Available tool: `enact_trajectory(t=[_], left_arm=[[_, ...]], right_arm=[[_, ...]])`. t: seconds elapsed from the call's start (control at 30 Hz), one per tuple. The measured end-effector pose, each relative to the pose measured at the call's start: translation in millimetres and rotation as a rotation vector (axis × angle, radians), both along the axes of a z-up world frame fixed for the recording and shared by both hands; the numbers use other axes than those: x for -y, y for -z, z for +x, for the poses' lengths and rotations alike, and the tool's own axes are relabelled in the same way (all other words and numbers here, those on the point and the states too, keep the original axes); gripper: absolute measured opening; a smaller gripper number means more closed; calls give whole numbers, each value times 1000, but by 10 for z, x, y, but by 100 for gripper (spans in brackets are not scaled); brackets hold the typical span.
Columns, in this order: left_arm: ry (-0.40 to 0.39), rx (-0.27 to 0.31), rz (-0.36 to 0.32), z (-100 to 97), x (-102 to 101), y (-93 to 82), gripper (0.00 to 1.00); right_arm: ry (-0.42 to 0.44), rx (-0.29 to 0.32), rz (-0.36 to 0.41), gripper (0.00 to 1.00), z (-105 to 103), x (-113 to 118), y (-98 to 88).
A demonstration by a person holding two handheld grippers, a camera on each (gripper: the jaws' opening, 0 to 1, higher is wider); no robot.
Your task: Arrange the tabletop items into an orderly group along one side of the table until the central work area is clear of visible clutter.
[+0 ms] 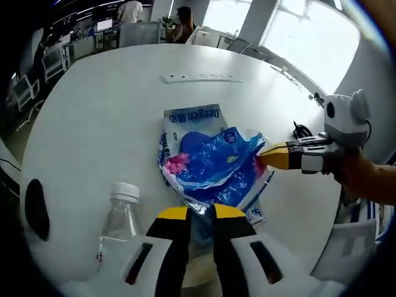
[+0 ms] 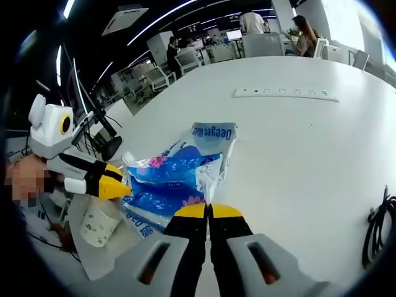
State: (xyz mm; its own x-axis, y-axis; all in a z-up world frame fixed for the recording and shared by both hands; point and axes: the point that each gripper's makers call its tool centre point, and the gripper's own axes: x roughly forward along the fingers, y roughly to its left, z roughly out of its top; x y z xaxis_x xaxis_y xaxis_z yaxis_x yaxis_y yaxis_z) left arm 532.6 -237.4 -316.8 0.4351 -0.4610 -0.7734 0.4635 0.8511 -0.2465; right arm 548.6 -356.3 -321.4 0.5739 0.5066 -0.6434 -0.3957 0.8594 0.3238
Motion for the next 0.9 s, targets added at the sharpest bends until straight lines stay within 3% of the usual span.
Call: enact_trajectory(t=[0.33,0.9], left_arm=[[10,3,-2,-14,72,-33,0],[53,65,-50,-2,409,-474,0]], right_arm=[[3,2,20,0,-23,29,-50],[34,88,48,0,49,344,-542]])
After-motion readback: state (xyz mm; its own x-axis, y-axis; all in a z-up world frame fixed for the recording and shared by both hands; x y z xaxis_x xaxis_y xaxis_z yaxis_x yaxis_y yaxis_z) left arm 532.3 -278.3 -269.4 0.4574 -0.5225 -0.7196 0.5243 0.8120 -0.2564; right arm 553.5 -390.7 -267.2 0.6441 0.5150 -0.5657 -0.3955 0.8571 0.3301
